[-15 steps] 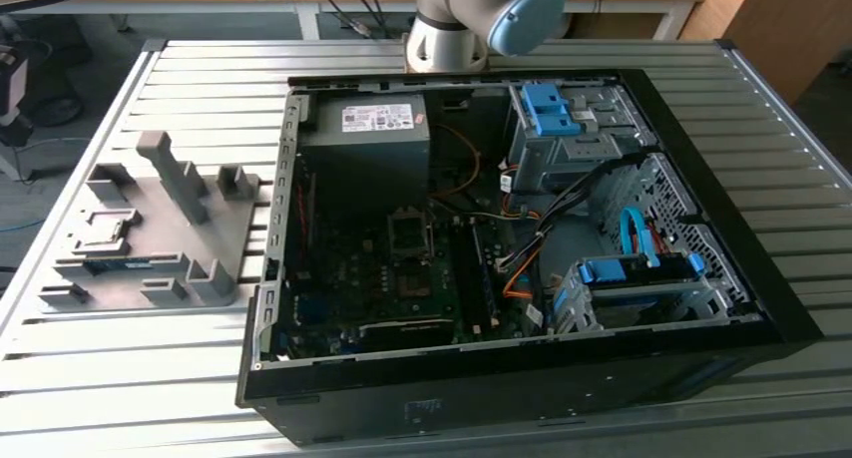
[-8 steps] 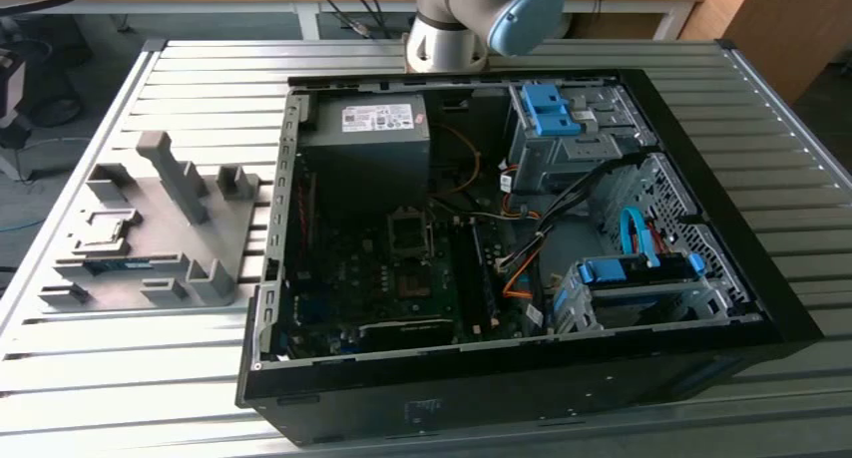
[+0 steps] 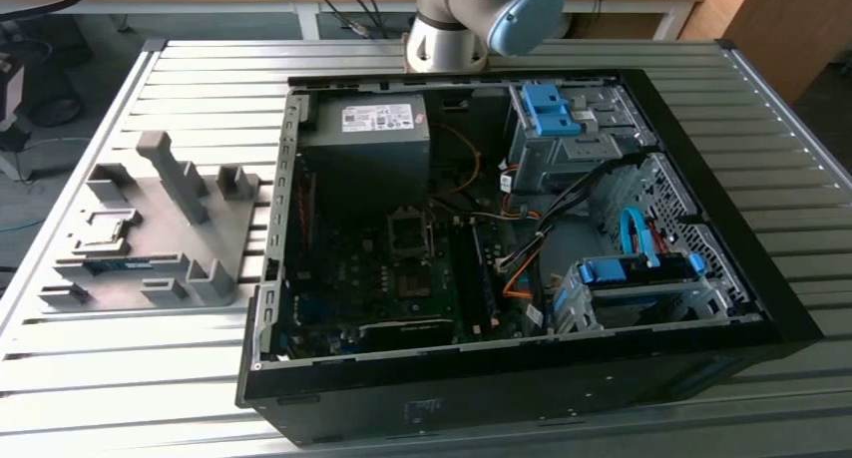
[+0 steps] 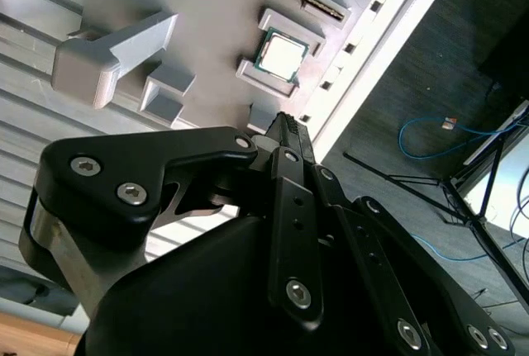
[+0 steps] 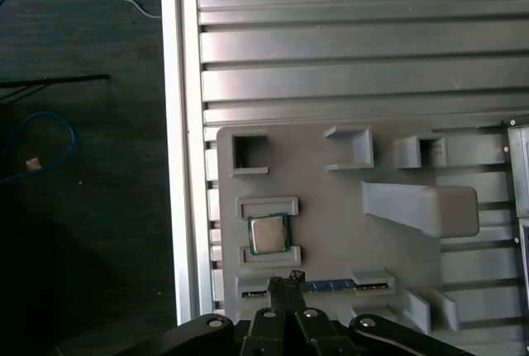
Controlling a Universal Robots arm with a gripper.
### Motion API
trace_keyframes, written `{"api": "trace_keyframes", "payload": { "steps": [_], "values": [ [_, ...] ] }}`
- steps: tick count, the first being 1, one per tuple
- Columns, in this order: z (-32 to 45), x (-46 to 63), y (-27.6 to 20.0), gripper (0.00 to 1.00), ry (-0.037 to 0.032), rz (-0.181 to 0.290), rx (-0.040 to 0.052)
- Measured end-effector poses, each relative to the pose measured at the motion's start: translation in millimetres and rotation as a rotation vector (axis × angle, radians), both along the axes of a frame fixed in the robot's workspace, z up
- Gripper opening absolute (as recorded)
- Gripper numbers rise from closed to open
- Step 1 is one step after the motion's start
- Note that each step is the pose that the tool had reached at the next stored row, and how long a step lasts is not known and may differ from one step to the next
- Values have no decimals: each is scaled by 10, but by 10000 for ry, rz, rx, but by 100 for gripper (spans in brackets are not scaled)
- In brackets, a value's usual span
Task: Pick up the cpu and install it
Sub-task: 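Reach for the cpu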
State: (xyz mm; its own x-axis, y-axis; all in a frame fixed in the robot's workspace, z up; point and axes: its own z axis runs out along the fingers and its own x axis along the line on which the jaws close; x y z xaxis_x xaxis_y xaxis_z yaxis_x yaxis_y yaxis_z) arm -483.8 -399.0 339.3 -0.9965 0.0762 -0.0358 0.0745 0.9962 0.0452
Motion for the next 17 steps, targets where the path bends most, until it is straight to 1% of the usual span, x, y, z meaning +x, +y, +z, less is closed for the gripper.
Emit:
{"api": "trace_keyframes", "payload": {
  "steps": [17],
  "values": [
    [-75,-42,0,10,-1,-1,0]
  ]
}}
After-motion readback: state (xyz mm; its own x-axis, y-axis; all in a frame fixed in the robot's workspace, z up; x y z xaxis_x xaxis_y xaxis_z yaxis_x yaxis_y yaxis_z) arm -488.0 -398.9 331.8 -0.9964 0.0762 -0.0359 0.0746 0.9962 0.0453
